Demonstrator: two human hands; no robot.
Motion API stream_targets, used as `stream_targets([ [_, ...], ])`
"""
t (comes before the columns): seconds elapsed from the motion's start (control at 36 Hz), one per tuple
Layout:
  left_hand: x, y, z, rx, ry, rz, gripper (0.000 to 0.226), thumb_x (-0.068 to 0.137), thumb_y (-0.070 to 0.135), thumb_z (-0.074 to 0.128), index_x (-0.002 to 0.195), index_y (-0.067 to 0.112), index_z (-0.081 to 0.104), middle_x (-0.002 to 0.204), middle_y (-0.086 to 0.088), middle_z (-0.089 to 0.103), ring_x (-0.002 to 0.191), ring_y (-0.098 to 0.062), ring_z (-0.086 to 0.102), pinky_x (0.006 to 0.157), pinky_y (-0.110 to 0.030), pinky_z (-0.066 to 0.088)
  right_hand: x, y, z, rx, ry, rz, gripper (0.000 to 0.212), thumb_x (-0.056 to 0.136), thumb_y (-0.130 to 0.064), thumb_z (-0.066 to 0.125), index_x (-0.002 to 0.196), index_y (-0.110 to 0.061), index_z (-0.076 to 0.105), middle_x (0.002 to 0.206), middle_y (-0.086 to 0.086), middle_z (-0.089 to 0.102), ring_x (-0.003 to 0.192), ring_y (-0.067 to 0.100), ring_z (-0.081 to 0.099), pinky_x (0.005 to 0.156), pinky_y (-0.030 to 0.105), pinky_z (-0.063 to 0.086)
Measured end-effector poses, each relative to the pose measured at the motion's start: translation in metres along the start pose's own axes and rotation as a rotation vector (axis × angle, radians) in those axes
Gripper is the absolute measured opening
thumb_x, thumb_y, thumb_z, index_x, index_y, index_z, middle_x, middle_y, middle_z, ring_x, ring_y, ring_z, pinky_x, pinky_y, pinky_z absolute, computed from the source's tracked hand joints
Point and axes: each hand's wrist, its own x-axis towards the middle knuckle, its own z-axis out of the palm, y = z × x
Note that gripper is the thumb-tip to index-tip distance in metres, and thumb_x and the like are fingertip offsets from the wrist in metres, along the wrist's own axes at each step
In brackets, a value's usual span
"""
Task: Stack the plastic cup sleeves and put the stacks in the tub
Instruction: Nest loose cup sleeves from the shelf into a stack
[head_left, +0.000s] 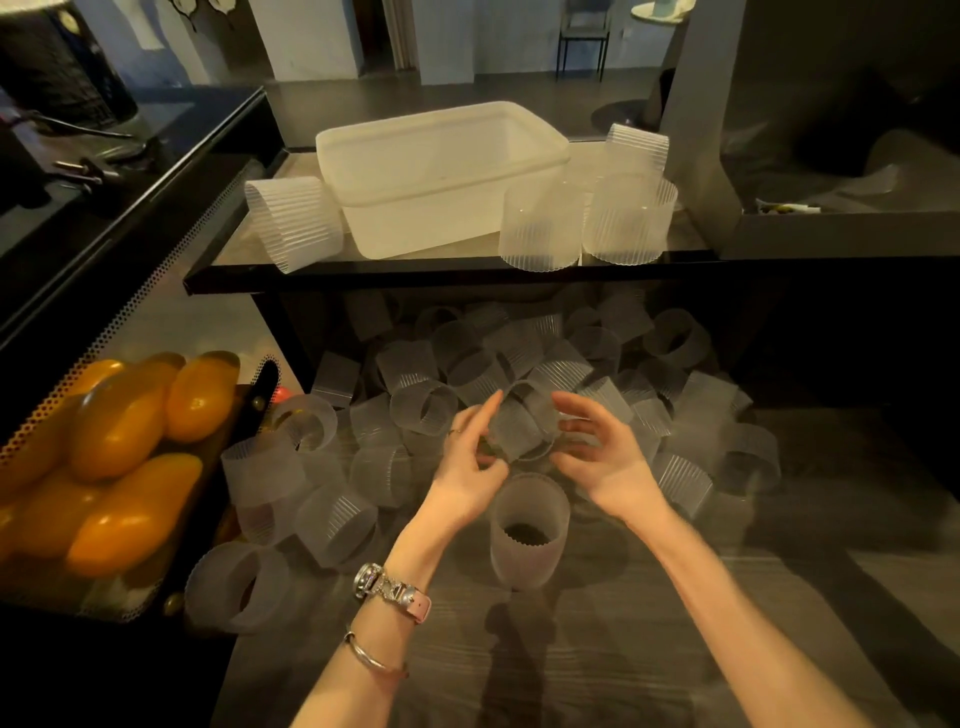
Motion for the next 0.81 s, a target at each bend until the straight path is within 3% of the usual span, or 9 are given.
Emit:
stream_targets([
  [0.08,-0.007,0.003,-0.003,0.012,0.005,0.09,0.074,0.079,0.002,0.068,0.137,0.033,0.033,0.13,0.0,0.035,0.12,-0.013,0.046,0.1,-0.025,0.043,-0.005,-0.004,-0.003,-0.055,0.008,-0.034,0.062,0.069,0.008,0.074,0.118,-0.023,0.055,0.114,-0.005,0.059,0.094,0.004,0.057,0.079,0.019,0.05],
  [0.14,-0.011,0.005,-0.005,0.013,-0.004,0.112,0.078,0.075,0.011,0.075,0.133,0.04,0.034,0.128,0.002,0.035,0.122,-0.012,0.046,0.104,-0.028,0.04,-0.007,-0.007,-0.006,-0.08,0.016,-0.047,0.066,0.065,0.003,0.079,0.118,-0.027,0.055,0.114,-0.005,0.06,0.096,0.009,0.058,0.082,0.022,0.051],
  [0.25,-0.021,0.009,-0.009,0.032,0.02,0.153,0.077,0.071,0.025,0.079,0.13,0.051,0.036,0.13,0.01,0.036,0.121,-0.002,0.044,0.103,-0.022,0.04,-0.016,-0.015,-0.014,-0.107,0.011,-0.104,0.067,0.062,-0.006,0.084,0.113,-0.039,0.056,0.113,-0.011,0.061,0.103,0.009,0.059,0.088,0.024,0.051],
  [0.42,-0.037,0.012,-0.012,0.05,-0.01,0.183,0.077,0.073,0.031,0.077,0.135,0.046,0.036,0.132,0.03,0.044,0.124,0.007,0.041,0.1,-0.025,0.039,-0.029,-0.018,-0.018,-0.025,-0.052,-0.116,0.063,0.063,-0.001,0.082,0.115,-0.029,0.058,0.112,-0.012,0.064,0.109,0.008,0.059,0.092,0.022,0.048],
  [0.5,-0.044,0.01,-0.012,0.052,-0.037,0.162,0.078,0.073,0.033,0.076,0.138,0.043,0.033,0.134,0.03,0.043,0.125,0.007,0.04,0.102,-0.026,0.039,-0.035,-0.017,-0.019,-0.027,-0.07,-0.098,0.064,0.062,-0.002,0.082,0.115,-0.029,0.058,0.112,-0.013,0.065,0.107,0.007,0.06,0.09,0.021,0.049],
  [0.69,-0.059,-0.001,-0.009,0.085,-0.075,0.102,0.076,0.068,0.045,0.073,0.13,0.052,0.029,0.136,0.031,0.037,0.125,0.01,0.037,0.105,-0.02,0.037,-0.047,-0.004,-0.016,-0.089,-0.107,-0.008,0.064,0.061,-0.008,0.085,0.113,-0.033,0.06,0.112,-0.006,0.064,0.105,0.013,0.06,0.093,0.04,0.05],
  [0.81,-0.066,-0.012,-0.004,0.063,-0.058,0.05,0.078,0.069,0.04,0.077,0.131,0.053,0.031,0.137,0.025,0.04,0.126,0.002,0.041,0.106,-0.032,0.038,-0.048,0.005,-0.015,-0.13,-0.129,0.015,0.064,0.06,-0.012,0.085,0.113,-0.036,0.059,0.113,-0.006,0.063,0.106,0.011,0.06,0.092,0.039,0.05],
])
